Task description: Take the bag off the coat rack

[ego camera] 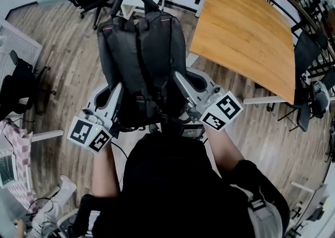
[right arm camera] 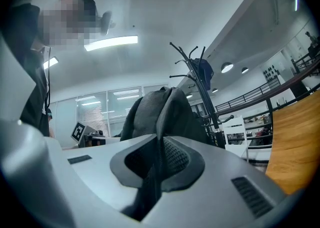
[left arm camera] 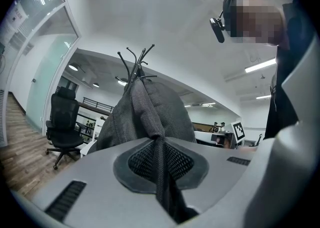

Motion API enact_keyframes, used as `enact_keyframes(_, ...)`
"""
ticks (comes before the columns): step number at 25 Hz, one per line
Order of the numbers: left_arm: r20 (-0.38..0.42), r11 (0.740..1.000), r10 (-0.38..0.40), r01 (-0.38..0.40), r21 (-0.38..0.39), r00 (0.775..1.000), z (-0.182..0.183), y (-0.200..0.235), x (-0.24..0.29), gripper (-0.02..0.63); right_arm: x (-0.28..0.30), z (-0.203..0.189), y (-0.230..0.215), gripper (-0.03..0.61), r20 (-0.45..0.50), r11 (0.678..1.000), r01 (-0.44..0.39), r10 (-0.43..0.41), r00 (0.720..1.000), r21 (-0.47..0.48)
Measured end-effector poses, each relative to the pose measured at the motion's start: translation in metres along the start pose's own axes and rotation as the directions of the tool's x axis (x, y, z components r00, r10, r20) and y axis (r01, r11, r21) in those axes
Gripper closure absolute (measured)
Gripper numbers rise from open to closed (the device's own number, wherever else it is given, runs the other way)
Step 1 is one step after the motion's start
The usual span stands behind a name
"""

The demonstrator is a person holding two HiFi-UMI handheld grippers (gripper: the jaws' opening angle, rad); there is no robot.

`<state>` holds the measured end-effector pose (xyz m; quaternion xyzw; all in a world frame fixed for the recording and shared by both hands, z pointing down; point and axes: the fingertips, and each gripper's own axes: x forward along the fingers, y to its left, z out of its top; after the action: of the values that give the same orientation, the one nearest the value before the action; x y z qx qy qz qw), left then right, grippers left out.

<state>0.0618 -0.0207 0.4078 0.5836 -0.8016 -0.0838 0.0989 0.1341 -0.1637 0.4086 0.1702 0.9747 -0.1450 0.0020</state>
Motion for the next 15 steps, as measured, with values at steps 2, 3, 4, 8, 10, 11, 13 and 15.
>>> enact_keyframes(2, -0.001, 1.0, -0.001, 0.001, 0.003, 1.0, -0.0003, 0.0009, 0.0004, 0.574, 0.0006, -0.0001, 0.0, 0.534, 0.003, 1.0, 0.0, 0.0, 1.0, -0.001)
enact_keyframes(3, -0.002, 1.0, -0.002, 0.002, 0.003, 1.0, -0.0003, 0.001, 0.0007, 0.574, 0.0006, 0.0001, 0.0, 0.534, 0.005, 1.0, 0.001, -0.001, 1.0, -0.002)
enact_keyframes(4, -0.002, 1.0, -0.003, 0.004, 0.003, 1.0, -0.0002, 0.0008, 0.001, 0.574, 0.0006, 0.0005, -0.0002, 0.534, 0.007, 1.0, 0.002, -0.002, 1.0, -0.003)
enact_keyframes(8, -0.005, 1.0, -0.011, 0.011, 0.003, 1.0, 0.0006, 0.0001, 0.0024, 0.574, 0.0002, 0.0016, -0.0014, 0.534, 0.017, 1.0, 0.01, -0.01, 1.0, -0.003)
enact_keyframes(10, -0.006, 1.0, -0.011, 0.011, 0.002, 1.0, 0.0002, 0.0009, 0.0024, 0.574, 0.0008, 0.0014, -0.0014, 0.534, 0.019, 1.0, 0.012, -0.012, 1.0, -0.002)
enact_keyframes(11, -0.006, 1.0, -0.01, 0.01, 0.0, 1.0, 0.0003, 0.0014, 0.0024, 0.574, 0.0013, 0.0014, -0.0016, 0.534, 0.019, 1.0, 0.012, -0.012, 1.0, -0.002)
enact_keyframes(13, -0.005, 1.0, -0.009, 0.009, -0.001, 1.0, 0.0005, 0.0021, 0.0026, 0.574, 0.002, 0.0013, -0.0021, 0.534, 0.02, 1.0, 0.013, -0.013, 1.0, -0.001)
enact_keyframes(15, -0.005, 1.0, -0.01, 0.01, -0.003, 1.0, 0.0004, 0.0022, 0.0031, 0.574, 0.0022, 0.0012, -0.0028, 0.534, 0.02, 1.0, 0.016, -0.016, 1.0, -0.002)
